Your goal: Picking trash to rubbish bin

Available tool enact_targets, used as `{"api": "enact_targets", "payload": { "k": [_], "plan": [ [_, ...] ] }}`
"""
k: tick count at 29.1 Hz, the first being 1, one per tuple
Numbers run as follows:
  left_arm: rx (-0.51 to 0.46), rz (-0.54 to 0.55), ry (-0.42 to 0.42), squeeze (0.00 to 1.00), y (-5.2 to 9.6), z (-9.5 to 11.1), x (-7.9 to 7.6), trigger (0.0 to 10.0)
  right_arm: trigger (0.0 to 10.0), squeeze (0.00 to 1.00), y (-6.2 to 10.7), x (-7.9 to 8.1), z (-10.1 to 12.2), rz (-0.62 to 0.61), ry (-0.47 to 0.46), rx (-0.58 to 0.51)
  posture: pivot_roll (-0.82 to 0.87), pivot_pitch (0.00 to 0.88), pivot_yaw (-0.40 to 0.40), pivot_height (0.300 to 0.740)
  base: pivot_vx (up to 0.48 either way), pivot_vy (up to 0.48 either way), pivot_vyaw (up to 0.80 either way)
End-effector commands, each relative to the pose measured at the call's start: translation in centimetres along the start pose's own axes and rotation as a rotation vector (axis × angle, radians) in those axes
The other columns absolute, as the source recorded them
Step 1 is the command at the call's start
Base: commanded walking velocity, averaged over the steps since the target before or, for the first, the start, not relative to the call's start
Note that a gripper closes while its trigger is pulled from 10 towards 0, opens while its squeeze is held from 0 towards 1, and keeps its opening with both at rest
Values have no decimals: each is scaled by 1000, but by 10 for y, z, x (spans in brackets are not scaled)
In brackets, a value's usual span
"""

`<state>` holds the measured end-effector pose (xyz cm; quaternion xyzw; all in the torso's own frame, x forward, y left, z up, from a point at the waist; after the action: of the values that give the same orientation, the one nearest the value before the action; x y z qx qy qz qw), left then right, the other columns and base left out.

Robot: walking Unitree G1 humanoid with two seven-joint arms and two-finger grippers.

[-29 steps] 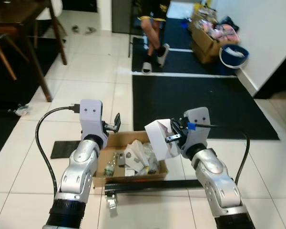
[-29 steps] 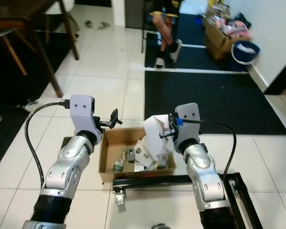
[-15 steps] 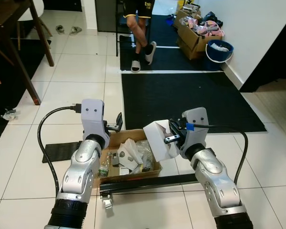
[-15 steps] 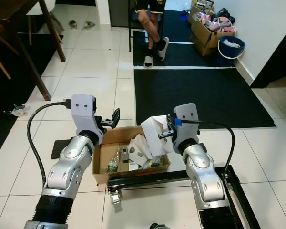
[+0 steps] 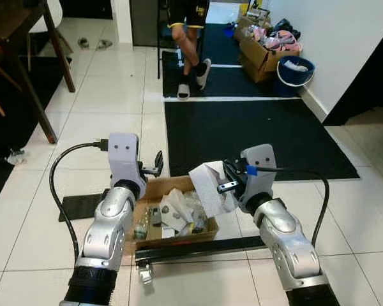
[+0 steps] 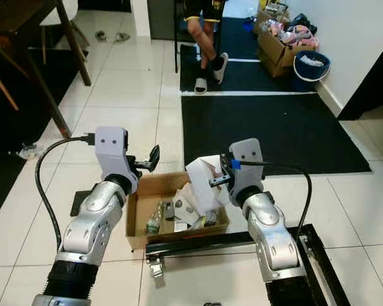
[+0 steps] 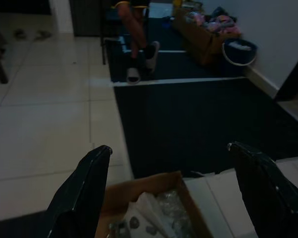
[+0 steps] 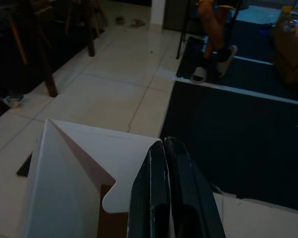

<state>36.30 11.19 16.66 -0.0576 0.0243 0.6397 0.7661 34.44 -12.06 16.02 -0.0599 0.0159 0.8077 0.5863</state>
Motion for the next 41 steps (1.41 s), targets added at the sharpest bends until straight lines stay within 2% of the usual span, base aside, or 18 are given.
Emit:
{"api": "enact_targets", "payload": {
  "k": [1,15,25,33,38,39,41],
  "plan": [
    [17,11,11,0,1,-4,2,10000,10000,0,2,1,-2,0,2,4,-46,157,-11,740,319,0,0],
    [19,12,13,0,2,-3,3,10000,10000,0,2,1,-3,1,2,5,-46,157,-11,740,314,0,0],
    [24,11,1,0,1,-5,1,10000,10000,0,3,1,-3,2,3,6,-46,157,-11,740,0,0,0],
    [11,-63,-19,0,4,-6,-7,10000,10000,0,2,2,-3,2,3,3,-46,158,-9,740,0,0,0],
    [-6,-96,-60,0,5,-5,-10,10000,10000,0,1,1,-3,-9,7,-1,-46,158,-9,740,0,0,0],
    [-14,-100,-65,0,4,-5,-10,10000,10000,0,0,-8,-6,-50,6,5,-46,154,-6,740,0,0,0],
    [-16,-101,-65,0,4,-5,-10,10000,10000,0,-1,-13,-8,-72,5,10,-46,154,-6,740,0,0,0]
  ]
}}
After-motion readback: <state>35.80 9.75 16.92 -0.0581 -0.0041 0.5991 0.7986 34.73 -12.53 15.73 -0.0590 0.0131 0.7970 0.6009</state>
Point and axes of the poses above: a point about 5 cm out from each wrist's last joint towards the gripper, its own y axis pointing back from the gripper into the wrist, its own z axis along the axis of the wrist's last joint, x = y × z, the point moved 4 cm from there along -y, pointing out of the wrist towards the gripper, and after that the axes turned 2 degrees about y, right-handed, at the moved point
